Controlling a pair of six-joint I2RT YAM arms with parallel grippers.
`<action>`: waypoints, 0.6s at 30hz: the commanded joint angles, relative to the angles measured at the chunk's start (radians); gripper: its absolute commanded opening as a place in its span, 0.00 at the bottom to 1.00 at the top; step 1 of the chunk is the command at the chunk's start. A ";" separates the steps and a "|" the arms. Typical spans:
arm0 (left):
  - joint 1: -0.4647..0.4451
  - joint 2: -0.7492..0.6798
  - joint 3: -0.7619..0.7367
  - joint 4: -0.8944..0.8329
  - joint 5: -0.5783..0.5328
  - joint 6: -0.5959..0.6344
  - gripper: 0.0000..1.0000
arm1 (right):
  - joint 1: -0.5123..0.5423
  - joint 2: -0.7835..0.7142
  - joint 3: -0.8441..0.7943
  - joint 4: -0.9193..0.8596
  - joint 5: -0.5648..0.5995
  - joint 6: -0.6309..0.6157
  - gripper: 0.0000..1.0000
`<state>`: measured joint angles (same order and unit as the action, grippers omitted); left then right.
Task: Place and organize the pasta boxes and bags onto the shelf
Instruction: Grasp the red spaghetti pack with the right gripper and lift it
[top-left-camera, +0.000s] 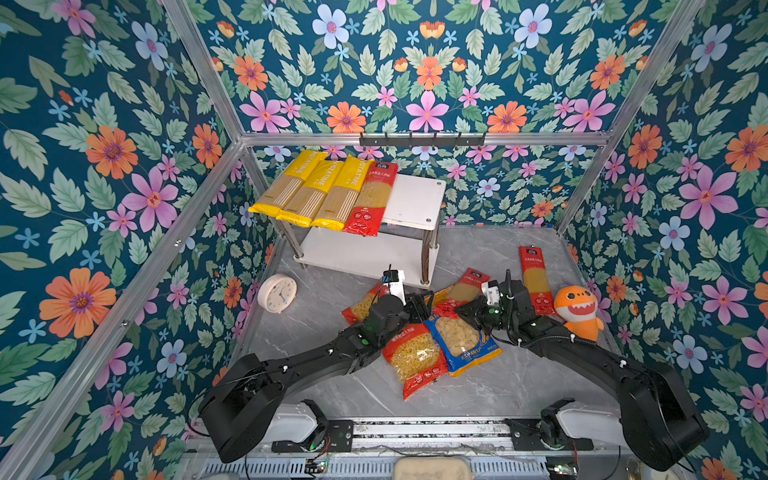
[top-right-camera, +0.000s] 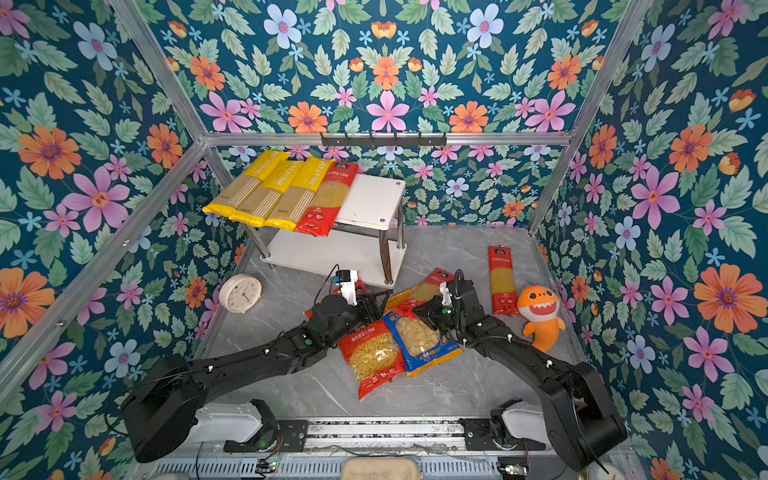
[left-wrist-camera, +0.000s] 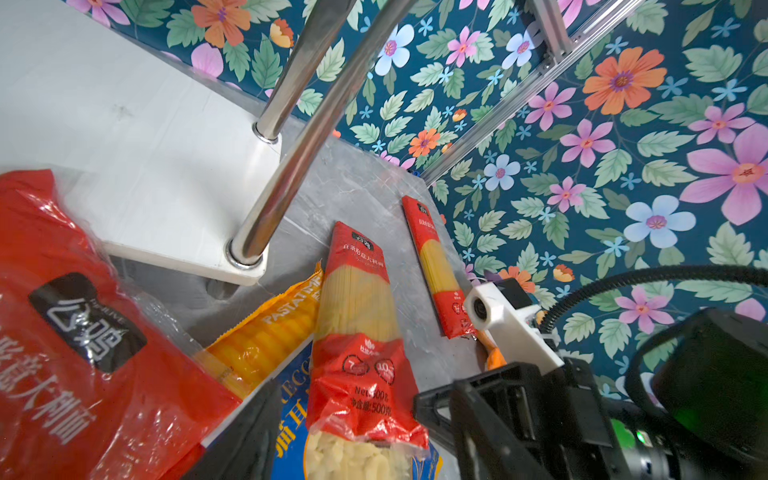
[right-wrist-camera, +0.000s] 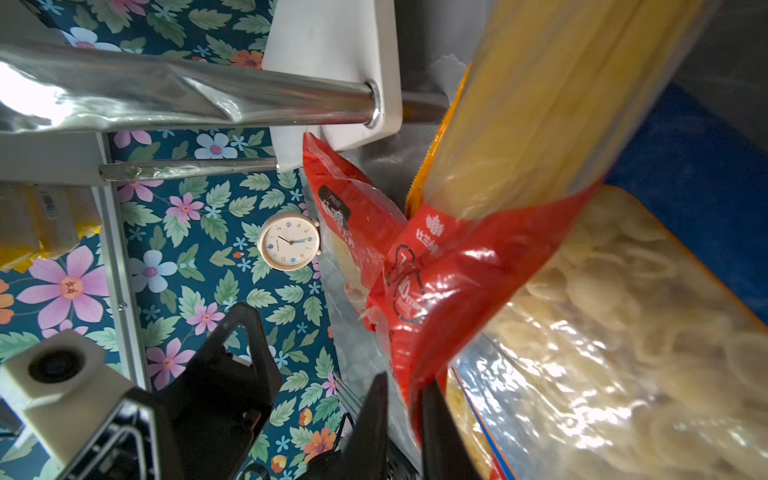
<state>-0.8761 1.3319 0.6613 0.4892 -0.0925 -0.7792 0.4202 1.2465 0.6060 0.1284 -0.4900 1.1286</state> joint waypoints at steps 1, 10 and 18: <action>0.002 0.035 0.029 0.001 0.048 0.012 0.67 | -0.015 -0.034 0.008 -0.079 0.021 -0.054 0.36; -0.015 0.194 0.167 -0.111 0.119 0.076 0.66 | -0.288 0.023 0.067 -0.249 -0.006 -0.267 0.67; -0.024 0.336 0.256 -0.173 0.123 0.132 0.65 | -0.345 0.273 0.046 0.114 -0.048 -0.170 0.70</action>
<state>-0.9016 1.6463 0.9085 0.3454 0.0257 -0.6777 0.0772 1.4658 0.6495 0.0589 -0.5091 0.9150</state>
